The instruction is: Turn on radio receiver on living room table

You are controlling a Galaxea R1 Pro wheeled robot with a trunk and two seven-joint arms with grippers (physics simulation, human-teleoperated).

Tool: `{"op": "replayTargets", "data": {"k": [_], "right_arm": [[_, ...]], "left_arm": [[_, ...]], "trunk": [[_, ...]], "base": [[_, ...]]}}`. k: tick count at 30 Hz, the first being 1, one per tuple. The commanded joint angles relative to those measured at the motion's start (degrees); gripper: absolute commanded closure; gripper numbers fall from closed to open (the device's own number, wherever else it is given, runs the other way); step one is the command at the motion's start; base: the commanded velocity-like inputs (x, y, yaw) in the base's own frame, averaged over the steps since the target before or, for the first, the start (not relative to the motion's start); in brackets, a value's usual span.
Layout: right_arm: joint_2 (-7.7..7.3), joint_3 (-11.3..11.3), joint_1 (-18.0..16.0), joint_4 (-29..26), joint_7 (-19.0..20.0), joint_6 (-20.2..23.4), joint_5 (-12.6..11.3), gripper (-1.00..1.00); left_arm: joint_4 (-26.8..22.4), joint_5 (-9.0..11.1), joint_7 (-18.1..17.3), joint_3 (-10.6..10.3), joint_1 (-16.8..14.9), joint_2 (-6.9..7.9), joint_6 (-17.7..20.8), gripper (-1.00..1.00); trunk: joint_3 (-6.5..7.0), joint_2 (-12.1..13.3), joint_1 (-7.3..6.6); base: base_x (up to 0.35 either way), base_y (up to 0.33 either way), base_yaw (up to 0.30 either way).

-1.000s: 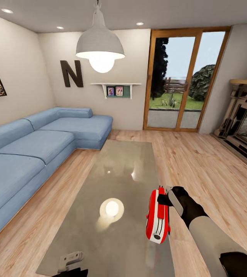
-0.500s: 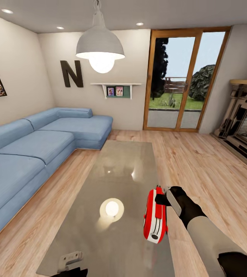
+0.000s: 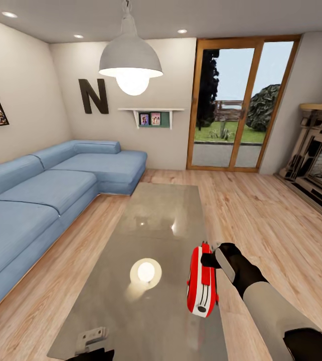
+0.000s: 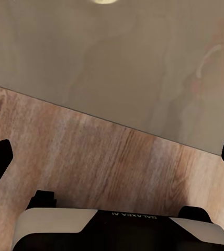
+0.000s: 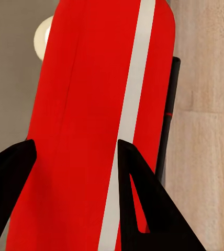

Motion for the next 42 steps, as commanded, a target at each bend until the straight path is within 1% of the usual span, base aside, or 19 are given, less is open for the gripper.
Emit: {"op": "replayTargets", "data": {"k": [1, 7, 11, 14, 17, 20, 21, 23, 24, 26, 27, 29, 31, 32, 33, 35, 37, 40, 42], "right_arm": [[0.0, 0.0, 0.0, 0.0, 0.0, 0.0, 0.0, 1.0], [0.09, 0.5, 0.0, -0.3, -0.1, 0.0, 0.3, 1.0], [0.16, 4.1, 0.0, -0.4, -0.4, 0.2, 0.5, 1.0], [0.21, 5.2, 0.0, -0.5, -0.4, 0.4, 0.5, 1.0], [0.22, 8.1, 0.0, -2.8, -0.2, 0.4, 0.4, 1.0], [0.19, 12.7, 0.0, -4.2, 0.3, 0.1, 0.4, 1.0], [0.18, 15.6, 0.0, -4.6, 2.1, -0.1, 0.3, 1.0], [0.18, 16.3, 0.0, -4.9, 5.2, -0.1, 0.2, 1.0], [0.18, 16.5, 0.0, -4.9, 7.4, -0.2, 0.1, 1.0], [0.08, 16.7, 0.0, -4.9, 12.6, -0.8, 0.2, 1.0], [0.05, 16.7, 0.0, -4.9, 13.8, -1.2, 0.2, 1.0], [-0.06, 16.8, 0.0, -4.8, 17.6, -2.8, 0.1, 1.0], [-0.09, 16.8, 0.0, -4.8, 19.5, -3.7, 0.0, 1.0], [-0.09, 16.8, 0.0, -4.7, 19.9, -3.8, 0.0, 1.0], [-0.12, 16.8, 0.0, -4.7, 21.1, -4.0, -0.1, 1.0], [-0.11, 16.8, 0.0, -4.4, 24.7, -4.2, -0.4, 1.0], [-0.15, 16.6, 0.0, -3.8, 28.0, -4.3, -0.6, 1.0], [-0.17, 15.5, 0.0, -1.5, 30.0, -4.3, -0.6, 1.0], [-0.23, 14.2, 0.0, 0.0, 30.3, -4.4, -0.5, 1.0]], "left_arm": [[0.0, 0.0, 0.0, 0.0, 0.0, -0.01, 0.0, -1.0], [0.0, 0.0, 0.0, 0.0, 0.0, 0.04, 0.0, -1.0], [0.0, 0.0, 0.0, -0.1, 0.0, 0.04, 0.4, -1.0], [0.0, 0.0, -0.1, -0.1, 0.0, 0.04, 0.4, -1.0], [0.0, 0.1, -0.5, 0.1, 0.0, 0.17, 0.4, -1.0], [0.0, 1.2, -3.4, 0.2, 0.0, 0.58, 0.1, -1.0], [0.0, 2.3, -8.6, 0.3, 0.0, 1.11, 0.0, -1.0], [0.0, 2.6, -14.4, 1.3, 0.0, 2.28, -0.1, -1.0], [0.0, 2.7, -18.1, 2.3, 0.0, 3.14, -0.1, -1.0], [0.0, 2.8, -27.6, 5.6, 0.0, 4.52, -0.2, -1.0], [0.0, 2.8, -30.3, 6.5, 0.0, 4.74, -0.2, -1.0], [0.0, 2.8, -41.8, 10.6, 0.0, 5.24, -0.2, -1.0], [0.0, 2.6, -51.6, 14.2, 0.0, 5.44, -0.2, -1.0], [0.0, 2.5, -53.4, 14.9, 0.0, 5.47, -0.2, -1.0], [0.0, 2.4, -57.0, 16.3, 0.0, 5.53, -0.3, -1.0], [0.0, 2.3, -59.6, 17.3, 0.0, 5.53, -0.7, -1.0], [0.0, 2.3, -60.4, 17.7, 0.0, 5.49, -1.6, -1.0], [0.0, 2.3, -60.8, 17.9, 0.0, 5.32, -5.9, -1.0], [0.0, 2.2, -60.8, 18.0, 0.0, 5.2, -7.0, -1.0]], "trunk": [[0.0, 0.0, 0.0], [0.0, 0.0, 0.0], [0.0, 0.0, 0.0], [0.0, 0.0, 0.0], [0.0, 0.0, 0.0], [0.0, 0.0, 0.0], [0.0, 0.0, 0.0], [0.0, 0.0, 0.0], [0.0, 0.0, 0.0], [0.0, 0.0, 0.0], [0.0, 0.0, 0.0], [0.0, 0.0, 0.0], [0.0, 0.0, 0.0], [0.0, 0.0, 0.0], [0.0, 0.0, 0.0], [0.0, 0.0, 0.0], [0.0, 0.0, 0.0], [0.0, 0.0, 0.0], [0.0, 0.0, 0.0]], "base": [[0.0, 0.0, 0.0], [0.0, 0.0, 0.0], [0.0, 0.0, 0.0], [0.0, 0.0, 0.0], [0.0, 0.0, 0.0], [0.0, 0.0, 0.0], [0.0, 0.0, 0.0], [0.0, 0.0, 0.0], [0.0, 0.0, 0.0], [0.0, 0.0, 0.0], [0.0, 0.0, 0.0], [0.0, 0.0, 0.0], [0.0, 0.0, 0.0], [0.0, 0.0, 0.0], [0.0, 0.0, 0.0], [0.0, 0.0, 0.0], [0.0, 0.0, 0.0], [0.0, 0.0, 0.0], [0.0, 0.0, 0.0]]}}
